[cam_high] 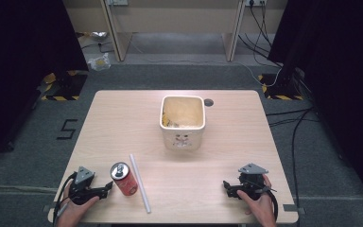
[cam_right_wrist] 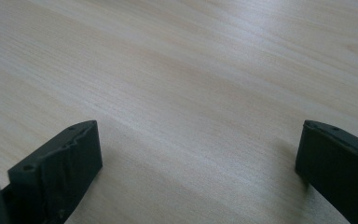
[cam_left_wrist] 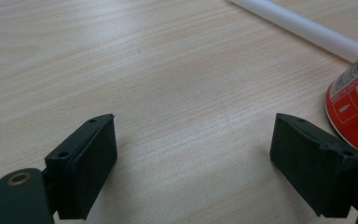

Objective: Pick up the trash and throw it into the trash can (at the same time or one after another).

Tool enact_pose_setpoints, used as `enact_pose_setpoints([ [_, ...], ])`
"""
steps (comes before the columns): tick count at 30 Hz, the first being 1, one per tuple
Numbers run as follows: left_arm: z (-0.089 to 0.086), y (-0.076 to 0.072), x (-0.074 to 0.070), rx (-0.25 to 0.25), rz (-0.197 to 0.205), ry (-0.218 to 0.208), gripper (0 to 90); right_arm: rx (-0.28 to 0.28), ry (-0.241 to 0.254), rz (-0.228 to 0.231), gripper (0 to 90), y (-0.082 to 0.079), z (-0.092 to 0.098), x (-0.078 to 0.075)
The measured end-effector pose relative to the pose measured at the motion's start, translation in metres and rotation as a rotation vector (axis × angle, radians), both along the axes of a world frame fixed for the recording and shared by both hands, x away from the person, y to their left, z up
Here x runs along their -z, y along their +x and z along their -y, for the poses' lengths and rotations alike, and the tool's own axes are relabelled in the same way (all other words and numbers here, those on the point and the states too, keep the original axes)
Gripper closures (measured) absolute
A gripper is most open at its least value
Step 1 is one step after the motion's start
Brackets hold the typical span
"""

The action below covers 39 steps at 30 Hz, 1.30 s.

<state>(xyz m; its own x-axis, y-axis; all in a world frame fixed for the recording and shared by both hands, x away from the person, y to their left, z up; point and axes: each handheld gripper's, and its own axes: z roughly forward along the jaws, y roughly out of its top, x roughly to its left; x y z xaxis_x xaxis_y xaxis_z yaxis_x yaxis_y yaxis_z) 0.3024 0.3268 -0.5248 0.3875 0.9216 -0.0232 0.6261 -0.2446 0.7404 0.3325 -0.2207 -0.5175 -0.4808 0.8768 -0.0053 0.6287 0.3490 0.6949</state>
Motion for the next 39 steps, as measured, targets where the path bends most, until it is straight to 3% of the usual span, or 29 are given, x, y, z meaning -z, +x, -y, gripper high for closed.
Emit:
enact_pose_setpoints([
  [7, -0.001, 0.000, 0.000, 0.001, -0.003, -0.005, 14.0, 0.000, 0.000, 0.000, 0.6, 0.000, 0.000, 0.000],
  [13, -0.005, -0.002, -0.001, 0.015, 0.004, -0.049, 15.7, 0.001, -0.001, 0.000, 0.6, 0.000, 0.000, 0.000],
  [24, 0.003, -0.018, -0.018, 0.072, 0.055, -0.055, 15.9, 0.001, -0.001, 0.000, 0.6, 0.000, 0.000, 0.000],
  [30, 0.004, -0.035, -0.028, 0.100, 0.079, -0.092, 15.8, 0.001, -0.001, 0.000, 0.6, 0.000, 0.000, 0.000],
  [39, 0.010, -0.048, -0.036, 0.134, 0.097, -0.126, 15.4, 0.001, -0.001, -0.001, 0.6, 0.000, 0.000, 0.000],
])
